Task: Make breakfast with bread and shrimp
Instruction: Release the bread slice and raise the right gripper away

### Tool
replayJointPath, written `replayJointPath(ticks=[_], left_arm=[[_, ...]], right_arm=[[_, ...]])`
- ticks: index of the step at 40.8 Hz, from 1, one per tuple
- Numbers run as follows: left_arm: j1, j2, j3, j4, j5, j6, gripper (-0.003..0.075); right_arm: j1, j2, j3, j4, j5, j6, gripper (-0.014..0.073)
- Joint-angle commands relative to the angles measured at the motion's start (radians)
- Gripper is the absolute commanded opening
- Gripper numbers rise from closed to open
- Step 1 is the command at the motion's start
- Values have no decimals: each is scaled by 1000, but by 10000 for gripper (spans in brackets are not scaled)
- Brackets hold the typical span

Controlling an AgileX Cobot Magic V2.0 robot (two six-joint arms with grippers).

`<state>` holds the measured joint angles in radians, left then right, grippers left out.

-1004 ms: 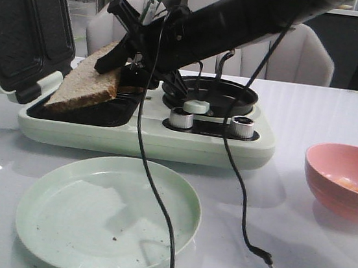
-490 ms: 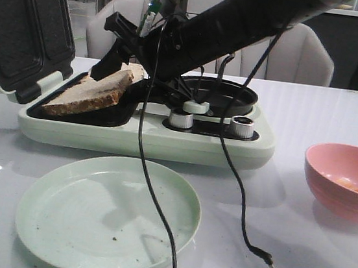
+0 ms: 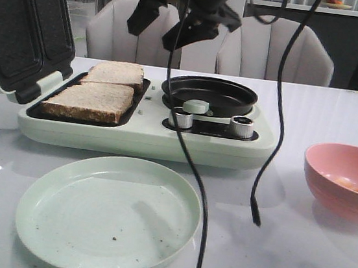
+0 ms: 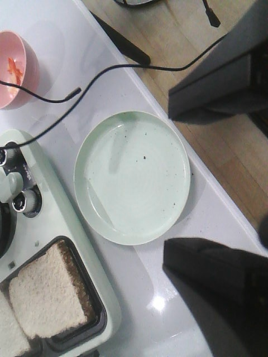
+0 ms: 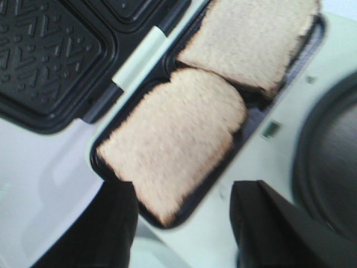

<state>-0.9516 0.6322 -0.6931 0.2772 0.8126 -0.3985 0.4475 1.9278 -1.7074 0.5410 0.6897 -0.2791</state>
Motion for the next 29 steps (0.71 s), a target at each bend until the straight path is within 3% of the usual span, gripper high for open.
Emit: replayJointPath(ticks=[1,6,10,29], left_arm=[[-7,-1,-25,11,-66,-3,487],[-7,-1,-25,11,-66,-3,487],[-7,-1,-25,11,-66,-3,487],[-7,-1,-25,11,-66,-3,487]], right_arm=[[-2,-128,-30,-162,59,134,483],[6,-219,23,-352,112,226,483],[11,-314,130,-422,97,245,483],[11,-876,682,-458,20,245,483]])
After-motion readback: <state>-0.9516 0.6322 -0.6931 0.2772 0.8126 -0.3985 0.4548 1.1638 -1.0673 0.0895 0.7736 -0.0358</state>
